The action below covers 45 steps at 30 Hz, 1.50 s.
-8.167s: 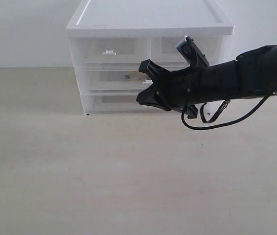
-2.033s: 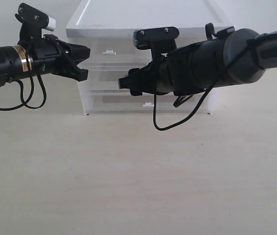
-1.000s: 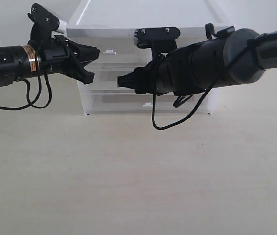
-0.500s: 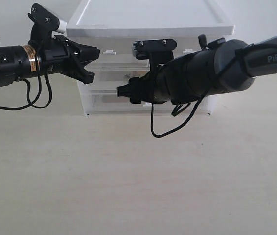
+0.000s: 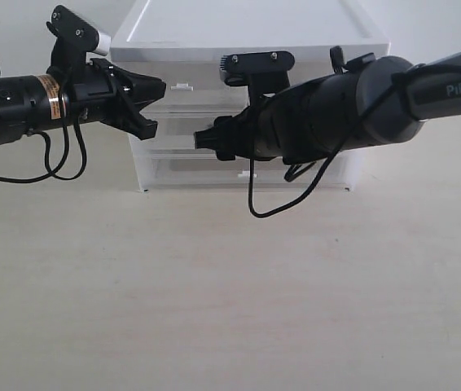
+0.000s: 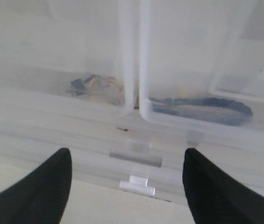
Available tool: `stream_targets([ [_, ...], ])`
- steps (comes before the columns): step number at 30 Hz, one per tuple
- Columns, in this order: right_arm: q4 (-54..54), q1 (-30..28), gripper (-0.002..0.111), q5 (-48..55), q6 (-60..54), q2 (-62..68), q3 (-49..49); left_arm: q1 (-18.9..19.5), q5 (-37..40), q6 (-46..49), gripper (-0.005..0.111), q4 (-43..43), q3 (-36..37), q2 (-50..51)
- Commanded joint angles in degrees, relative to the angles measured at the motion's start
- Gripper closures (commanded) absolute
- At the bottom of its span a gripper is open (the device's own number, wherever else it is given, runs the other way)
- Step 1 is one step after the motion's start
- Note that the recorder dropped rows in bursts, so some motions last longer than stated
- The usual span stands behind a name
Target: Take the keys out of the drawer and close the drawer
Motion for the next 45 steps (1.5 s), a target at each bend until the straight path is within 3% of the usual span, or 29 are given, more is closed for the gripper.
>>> stream_targets([
  [1, -0.8, 0.0, 0.046, -1.5, -0.2, -0.4, -0.6, 0.6, 2.5, -0.5, 0.103, -5.8, -1.3, 0.5],
  [11, -1.8, 0.0, 0.047, -1.1, 0.7, 1.3, -1.9, 0.6, 2.5, -0.5, 0.103, -5.8, -1.3, 0.5],
  [16, -1.9, 0.0, 0.061, -2.6, 0.7, 1.3, -1.9, 0.6, 2.3, -0.5, 0.103, -5.8, -1.3, 0.5],
  [23, -2.4, 0.0, 0.063, -2.6, 0.7, 1.3, -1.9, 0.6, 2.4, -0.5, 0.103, -5.8, -1.3, 0.5],
  [26, -2.5, 0.0, 0.077, -2.6, 0.7, 1.2, -1.9, 0.6, 2.4, -0.5, 0.103, -5.8, -1.3, 0.5],
  [30, -2.5, 0.0, 0.108, -2.5, -0.6, 1.2, -1.9, 0.6, 2.4, -0.5, 0.103, -5.8, -1.3, 0.5],
  [40, -1.4, 1.2, 0.108, -2.4, -3.2, 1.2, -1.9, 0.6, 3.1, -0.5, 0.103, -5.8, -1.3, 0.5],
  [45, -0.4, 5.0, 0.108, -11.5, -5.0, 1.2, -1.9, 0.6, 3.1, -0.7, 0.103, -5.8, -1.3, 0.5],
])
